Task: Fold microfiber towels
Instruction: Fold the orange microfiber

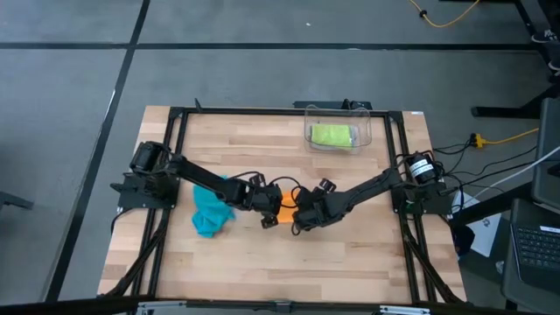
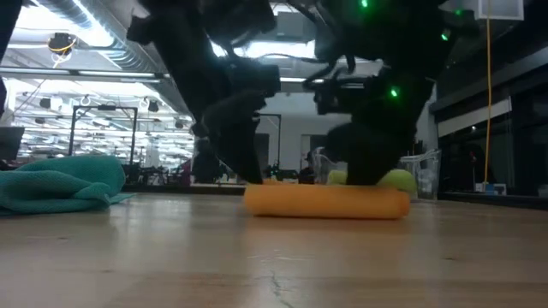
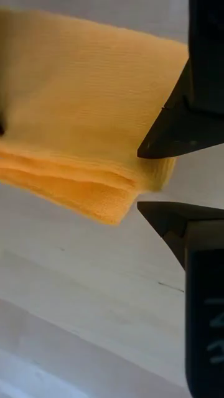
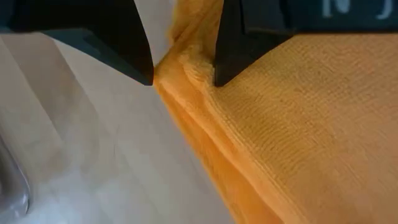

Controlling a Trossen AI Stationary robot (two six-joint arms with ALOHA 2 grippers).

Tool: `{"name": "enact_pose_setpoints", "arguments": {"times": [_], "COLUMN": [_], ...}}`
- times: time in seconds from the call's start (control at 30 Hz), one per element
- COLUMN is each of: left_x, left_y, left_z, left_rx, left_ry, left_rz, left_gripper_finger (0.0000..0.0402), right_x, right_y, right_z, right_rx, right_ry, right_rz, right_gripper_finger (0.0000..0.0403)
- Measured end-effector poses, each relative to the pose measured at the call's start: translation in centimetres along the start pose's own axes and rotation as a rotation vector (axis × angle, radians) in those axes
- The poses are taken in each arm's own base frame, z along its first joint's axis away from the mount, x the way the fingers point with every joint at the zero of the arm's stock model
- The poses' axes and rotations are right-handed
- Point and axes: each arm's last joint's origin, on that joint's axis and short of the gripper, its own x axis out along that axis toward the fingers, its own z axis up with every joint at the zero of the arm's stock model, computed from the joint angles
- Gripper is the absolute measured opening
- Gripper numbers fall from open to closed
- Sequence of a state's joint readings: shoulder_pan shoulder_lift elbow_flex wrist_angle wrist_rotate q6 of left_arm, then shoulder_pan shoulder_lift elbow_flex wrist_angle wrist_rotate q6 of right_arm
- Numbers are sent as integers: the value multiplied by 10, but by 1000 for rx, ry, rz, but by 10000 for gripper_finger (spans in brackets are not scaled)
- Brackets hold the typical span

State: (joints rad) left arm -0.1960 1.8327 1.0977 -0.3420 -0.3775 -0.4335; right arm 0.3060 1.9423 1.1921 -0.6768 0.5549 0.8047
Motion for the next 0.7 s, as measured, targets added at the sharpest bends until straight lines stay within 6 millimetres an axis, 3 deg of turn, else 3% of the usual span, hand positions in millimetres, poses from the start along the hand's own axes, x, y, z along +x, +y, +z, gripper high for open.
{"name": "enact_pose_setpoints", "arguments": {"times": [0.17,0.43,0.7], "left_x": [13,26,-4], "left_y": [-1,-5,0], "left_z": [-4,-8,5], "left_rx": [5,7,-6], "left_ry": [23,34,-44], "left_rz": [10,3,-4], "left_gripper_finger": [114,114,114], "right_x": [10,9,-10], "right_y": [-5,-5,-3], "right_z": [-8,-7,8], "right_rx": [12,-3,-45], "right_ry": [17,27,13], "right_rz": [-3,1,-38], "right_gripper_finger": [174,174,174]}}
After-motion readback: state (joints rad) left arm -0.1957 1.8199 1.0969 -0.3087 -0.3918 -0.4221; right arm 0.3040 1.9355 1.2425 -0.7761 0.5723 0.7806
